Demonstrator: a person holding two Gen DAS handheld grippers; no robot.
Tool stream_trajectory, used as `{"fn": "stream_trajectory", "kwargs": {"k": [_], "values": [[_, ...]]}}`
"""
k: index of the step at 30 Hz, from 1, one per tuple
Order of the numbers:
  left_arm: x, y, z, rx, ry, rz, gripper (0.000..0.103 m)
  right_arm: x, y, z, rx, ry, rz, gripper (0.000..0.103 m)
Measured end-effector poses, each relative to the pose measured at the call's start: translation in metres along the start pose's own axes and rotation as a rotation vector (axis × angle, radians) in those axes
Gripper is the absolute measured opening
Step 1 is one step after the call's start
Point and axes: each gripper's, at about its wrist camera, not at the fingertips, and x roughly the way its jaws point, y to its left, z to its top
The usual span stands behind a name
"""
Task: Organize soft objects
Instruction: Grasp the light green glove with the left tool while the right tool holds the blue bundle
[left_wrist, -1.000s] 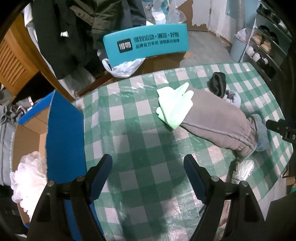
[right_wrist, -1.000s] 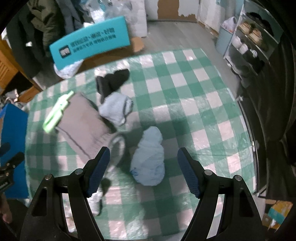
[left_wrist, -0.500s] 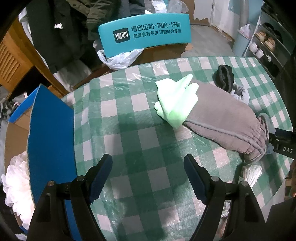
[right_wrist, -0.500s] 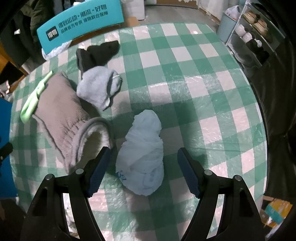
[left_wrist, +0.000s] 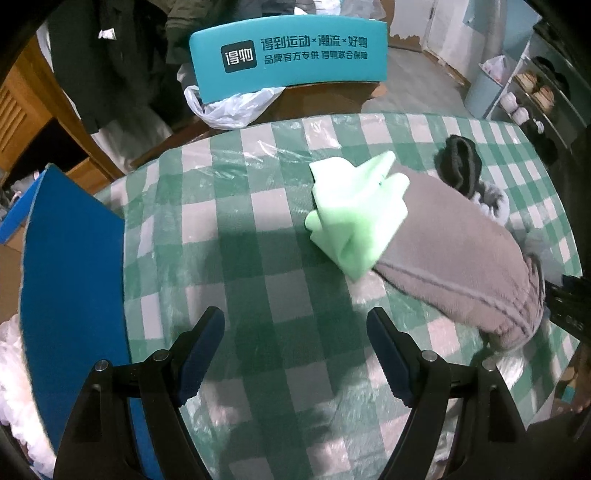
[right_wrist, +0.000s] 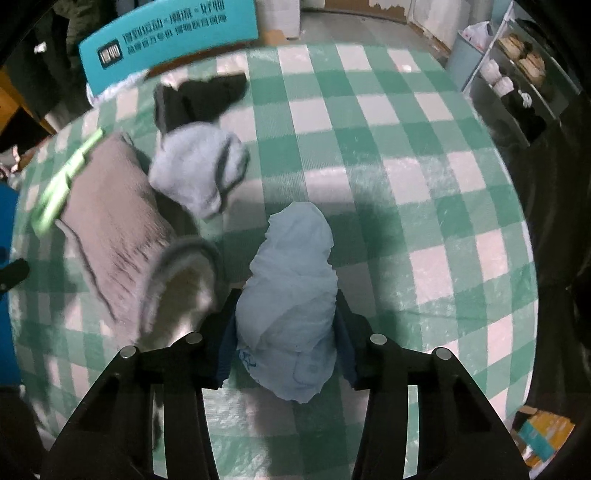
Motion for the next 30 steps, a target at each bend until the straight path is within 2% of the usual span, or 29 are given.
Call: {"fn": "stream_trajectory", "kwargs": {"k": [3,10,16,23,30], "values": [[0.004,0.000,0.008,0.004,-0.006,0.004,0.081,-0.012,0.005,0.006,-0.011,-0.034,-0.004,0.045],[0.008,-0.008,0.022,0.047,-0.027,0.022,0.081,-0.038,0.009,0.019,0.001,-0.100,0.050,0.045],[0.012,-0.015,0.033,0.056,-0.036,-0.019,0.081,-0.060,0.021,0.031,0.002,-0.161,0.119,0.045],[0.026,-0.027,0.041,0.109,-0.016,-0.027,0.081,-0.052,0.040,0.035,-0.033,-0.136,0.153,0.045],[0.038,-0.031,0.047,0.111,0.003,-0.048,0.081,-0.042,0.053,0.035,-0.058,-0.108,0.164,0.045]]}}
